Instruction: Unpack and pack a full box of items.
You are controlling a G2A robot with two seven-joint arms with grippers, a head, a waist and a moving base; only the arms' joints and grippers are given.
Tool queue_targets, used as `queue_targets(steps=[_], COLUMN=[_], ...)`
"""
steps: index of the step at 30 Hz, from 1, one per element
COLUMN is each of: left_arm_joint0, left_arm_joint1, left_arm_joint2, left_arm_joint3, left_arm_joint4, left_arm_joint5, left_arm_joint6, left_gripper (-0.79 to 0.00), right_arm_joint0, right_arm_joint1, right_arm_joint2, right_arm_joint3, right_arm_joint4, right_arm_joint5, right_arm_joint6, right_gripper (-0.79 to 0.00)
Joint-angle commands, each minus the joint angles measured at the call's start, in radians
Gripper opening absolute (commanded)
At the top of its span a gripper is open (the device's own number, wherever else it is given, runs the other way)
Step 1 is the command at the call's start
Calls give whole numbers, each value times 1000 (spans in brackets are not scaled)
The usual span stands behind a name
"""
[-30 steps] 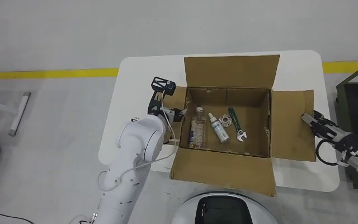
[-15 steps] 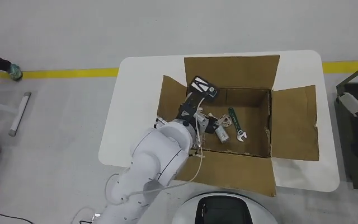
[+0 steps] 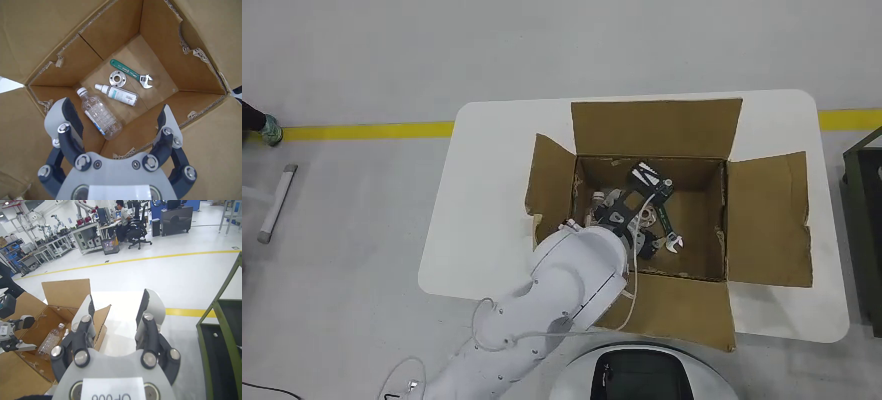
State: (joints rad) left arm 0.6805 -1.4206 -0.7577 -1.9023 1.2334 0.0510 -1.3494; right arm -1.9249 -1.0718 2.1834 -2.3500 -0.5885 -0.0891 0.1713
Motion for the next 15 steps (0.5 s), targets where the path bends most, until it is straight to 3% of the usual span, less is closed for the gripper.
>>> queue_targets(steps=[1,10,13,15], left_arm_joint0=[0,19,2,-21], left_arm_joint1=[0,-2,-14,-30], left_arm_joint2=[0,5,32,50], left_arm_joint3=[0,3,28,60], left_arm_joint4=[0,-1,13,8], left_arm_joint5=[0,-3,21,84], left_arm_joint6=[0,42,34,24], left_gripper=[0,0,0,0], right_arm_joint0=[2,45,58,67], right_arm_joint1=[-2,-5,-6,-7], right_arm_joint2=[-7,-43,-50,-55], right_arm_joint3=[0,0,0,0], right_arm_joint4=[-4,-33,-39,-43], right_arm_joint5=[-12,-22,-17,-15], right_arm_joint6=[-4,18,33,41], right_gripper=[-785,-785,-785,-785])
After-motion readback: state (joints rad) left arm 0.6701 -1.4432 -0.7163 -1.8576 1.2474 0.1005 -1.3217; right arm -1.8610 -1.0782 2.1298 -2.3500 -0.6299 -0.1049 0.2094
